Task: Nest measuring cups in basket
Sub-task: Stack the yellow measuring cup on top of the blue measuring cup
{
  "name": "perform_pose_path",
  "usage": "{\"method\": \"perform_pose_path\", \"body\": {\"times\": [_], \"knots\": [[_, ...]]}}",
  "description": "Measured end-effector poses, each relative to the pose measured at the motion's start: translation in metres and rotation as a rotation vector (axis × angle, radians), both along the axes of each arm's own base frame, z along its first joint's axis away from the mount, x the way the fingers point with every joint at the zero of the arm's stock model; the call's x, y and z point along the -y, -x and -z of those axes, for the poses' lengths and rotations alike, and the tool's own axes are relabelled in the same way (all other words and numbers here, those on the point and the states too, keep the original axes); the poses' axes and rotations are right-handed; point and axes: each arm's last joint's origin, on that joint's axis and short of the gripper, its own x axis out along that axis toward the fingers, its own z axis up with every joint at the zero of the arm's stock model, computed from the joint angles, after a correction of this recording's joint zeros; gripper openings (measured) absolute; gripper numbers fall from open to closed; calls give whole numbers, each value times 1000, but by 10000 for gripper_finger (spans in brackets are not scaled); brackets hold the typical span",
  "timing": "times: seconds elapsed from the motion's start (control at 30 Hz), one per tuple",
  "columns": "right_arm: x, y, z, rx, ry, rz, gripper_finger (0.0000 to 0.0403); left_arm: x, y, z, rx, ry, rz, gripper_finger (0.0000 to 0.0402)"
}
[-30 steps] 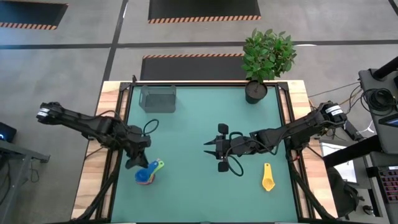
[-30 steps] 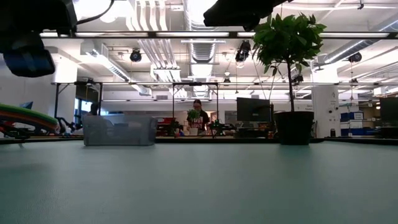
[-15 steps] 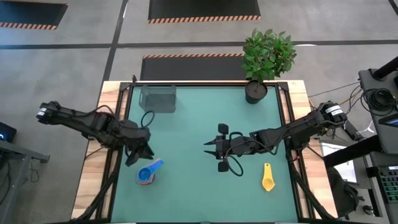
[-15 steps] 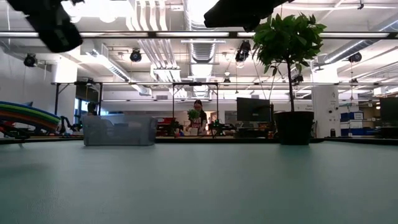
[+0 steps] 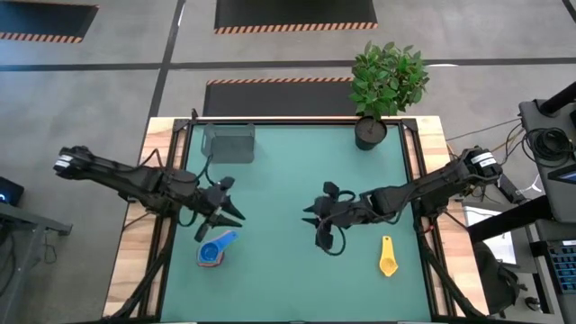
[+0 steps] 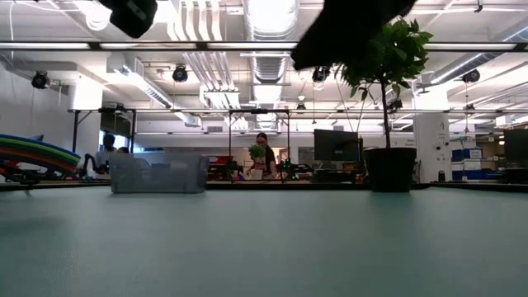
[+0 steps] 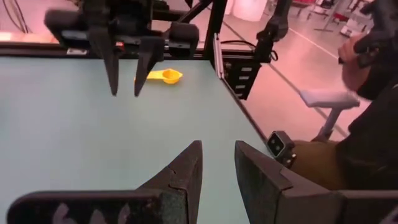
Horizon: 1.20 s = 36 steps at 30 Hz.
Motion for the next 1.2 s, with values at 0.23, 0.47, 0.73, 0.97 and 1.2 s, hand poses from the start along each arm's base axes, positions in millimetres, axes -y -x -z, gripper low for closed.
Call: {"method": "perform_pose_path", "body": {"times": [0.23,0.47,0.73,0.97,1.2], "knots": [[-17,20,17,-235,-247,65,111,3,-11,11,-31,-49,14,77],[-30,57,36,-670,-512,249,111,4,-16,16,-60,-55,15,77],[-72,95,39,-861,-517,229,111,4,-16,16,-50,-79,24,77],[-112,135,52,-971,-377,189,111,4,-16,16,-41,-97,32,77],[-139,158,73,-991,-251,174,111,4,-16,15,-27,-95,31,77]]}}
